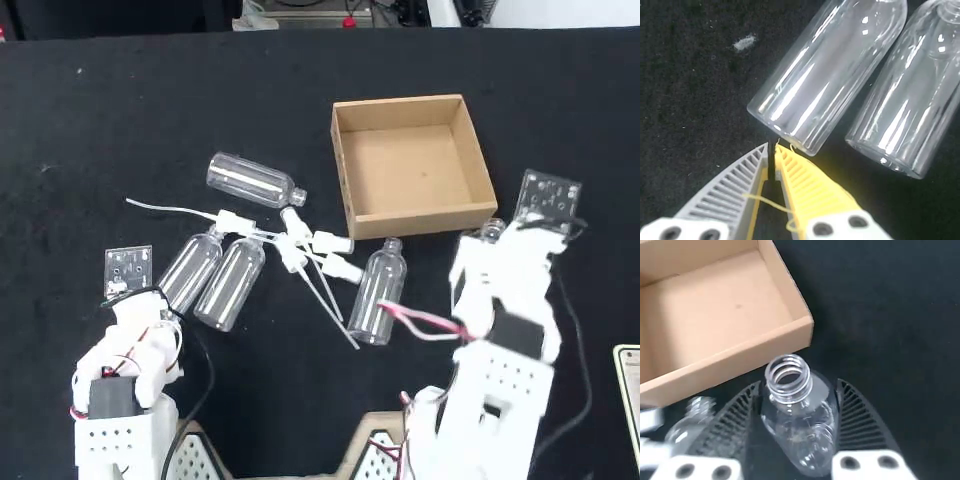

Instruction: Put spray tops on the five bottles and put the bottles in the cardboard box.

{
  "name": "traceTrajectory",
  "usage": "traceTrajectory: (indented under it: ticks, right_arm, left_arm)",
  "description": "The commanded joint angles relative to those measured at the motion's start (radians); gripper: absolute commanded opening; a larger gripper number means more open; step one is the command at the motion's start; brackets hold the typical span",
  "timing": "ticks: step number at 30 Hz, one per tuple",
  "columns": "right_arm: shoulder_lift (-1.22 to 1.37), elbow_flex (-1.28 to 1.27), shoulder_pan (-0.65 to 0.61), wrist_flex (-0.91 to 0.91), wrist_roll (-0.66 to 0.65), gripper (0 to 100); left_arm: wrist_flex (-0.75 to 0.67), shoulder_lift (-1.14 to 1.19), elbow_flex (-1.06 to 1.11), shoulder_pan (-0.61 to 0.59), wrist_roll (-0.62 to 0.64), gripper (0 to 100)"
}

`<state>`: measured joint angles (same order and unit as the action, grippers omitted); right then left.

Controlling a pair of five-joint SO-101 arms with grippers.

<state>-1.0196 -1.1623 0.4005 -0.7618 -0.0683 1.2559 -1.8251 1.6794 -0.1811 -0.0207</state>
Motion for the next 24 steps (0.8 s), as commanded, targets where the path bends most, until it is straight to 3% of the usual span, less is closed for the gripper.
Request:
traceTrajectory:
  ticks: [1,7,15,24]
  right_arm:
    - [0.051,0.004,0.077,0.158,-0.002,7.4]
    - [0.045,-0.085,0.110,0.247,-0.002,7.4]
    - [0.042,-0.335,0.114,0.559,0.006,7.4]
    - [0.042,-0.262,0.160,0.417,0.000,7.9]
  left_arm:
    - [-0.023,-0.003,0.019,-0.004,0.009,3]
    - [-0.023,-0.003,0.019,-0.004,0.009,3]
    - [-0.023,-0.003,0.019,-0.004,0.008,3]
    - [-0.023,-0.003,0.019,-0.004,0.008,3]
